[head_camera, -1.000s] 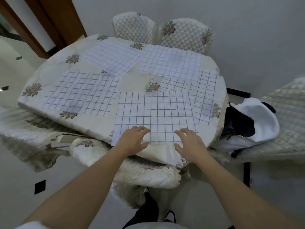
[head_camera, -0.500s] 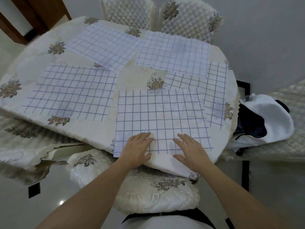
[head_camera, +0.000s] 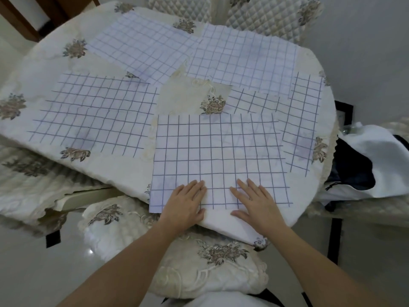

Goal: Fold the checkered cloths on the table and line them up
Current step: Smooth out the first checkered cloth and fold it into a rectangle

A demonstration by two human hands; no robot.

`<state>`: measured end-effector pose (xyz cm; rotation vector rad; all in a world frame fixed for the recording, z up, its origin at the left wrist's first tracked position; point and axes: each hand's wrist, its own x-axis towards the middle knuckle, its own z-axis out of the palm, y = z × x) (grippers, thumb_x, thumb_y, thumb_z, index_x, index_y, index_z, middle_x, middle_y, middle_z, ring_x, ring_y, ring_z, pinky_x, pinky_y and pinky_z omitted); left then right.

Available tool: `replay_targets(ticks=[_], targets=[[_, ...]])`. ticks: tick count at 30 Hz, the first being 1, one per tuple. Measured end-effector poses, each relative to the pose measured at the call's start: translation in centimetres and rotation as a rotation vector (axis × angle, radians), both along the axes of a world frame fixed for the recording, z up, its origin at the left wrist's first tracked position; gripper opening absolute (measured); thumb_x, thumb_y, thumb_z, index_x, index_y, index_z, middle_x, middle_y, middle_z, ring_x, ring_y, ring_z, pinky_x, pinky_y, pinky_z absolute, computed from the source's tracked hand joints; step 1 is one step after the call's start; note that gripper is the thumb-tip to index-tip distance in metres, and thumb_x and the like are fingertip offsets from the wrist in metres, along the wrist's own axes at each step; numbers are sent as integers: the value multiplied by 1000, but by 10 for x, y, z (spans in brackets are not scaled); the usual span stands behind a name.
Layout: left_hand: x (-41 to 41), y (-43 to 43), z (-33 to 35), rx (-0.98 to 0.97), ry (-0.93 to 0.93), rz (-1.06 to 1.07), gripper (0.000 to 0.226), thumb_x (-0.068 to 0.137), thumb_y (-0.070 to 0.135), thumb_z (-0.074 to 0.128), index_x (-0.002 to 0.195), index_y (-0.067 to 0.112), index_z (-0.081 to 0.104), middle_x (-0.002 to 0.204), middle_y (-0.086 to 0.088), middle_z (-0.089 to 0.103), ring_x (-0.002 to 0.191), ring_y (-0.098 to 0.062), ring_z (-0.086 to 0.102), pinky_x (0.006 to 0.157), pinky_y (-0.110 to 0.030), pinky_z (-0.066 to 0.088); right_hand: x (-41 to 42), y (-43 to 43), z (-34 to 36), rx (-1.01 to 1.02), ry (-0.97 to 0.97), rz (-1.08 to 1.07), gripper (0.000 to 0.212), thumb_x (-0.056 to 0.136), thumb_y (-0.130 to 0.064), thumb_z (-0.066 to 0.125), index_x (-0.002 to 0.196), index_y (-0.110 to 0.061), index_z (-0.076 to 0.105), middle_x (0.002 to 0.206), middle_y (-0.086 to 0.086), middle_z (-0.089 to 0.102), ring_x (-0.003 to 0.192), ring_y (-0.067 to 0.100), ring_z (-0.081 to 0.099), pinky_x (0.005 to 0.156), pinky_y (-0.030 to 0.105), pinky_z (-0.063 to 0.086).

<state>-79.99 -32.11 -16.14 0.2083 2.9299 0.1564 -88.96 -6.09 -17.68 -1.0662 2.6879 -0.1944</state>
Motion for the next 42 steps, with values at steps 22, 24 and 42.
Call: replay_targets(ticks=[22,24,42], targets=[[4,-1,3,-10,11,-17,62,85,42,45,141,18,52,149,-2,49,135,-21,49,103,-50,47,2,3,-6,-210,217,-6,37,94,-20,55,129,-21,65,134,-3,64,125,27,58,95,43,52],[3,-8,3,55,36,-35,58,85,36,56,141,18,53,147,0,52,132,-21,52,101,-47,50,0,2,0,-226,170,-22,38,98,-29,45,130,-22,64,130,-5,67,123,25,60,96,43,52],[4,-96,39,372,-266,99,34,106,31,45,134,26,62,149,15,46,139,-5,40,116,-26,31,-11,56,23,-28,-233,-146,40,106,-38,31,144,-38,47,150,-22,40,146,8,30,121,37,16]])
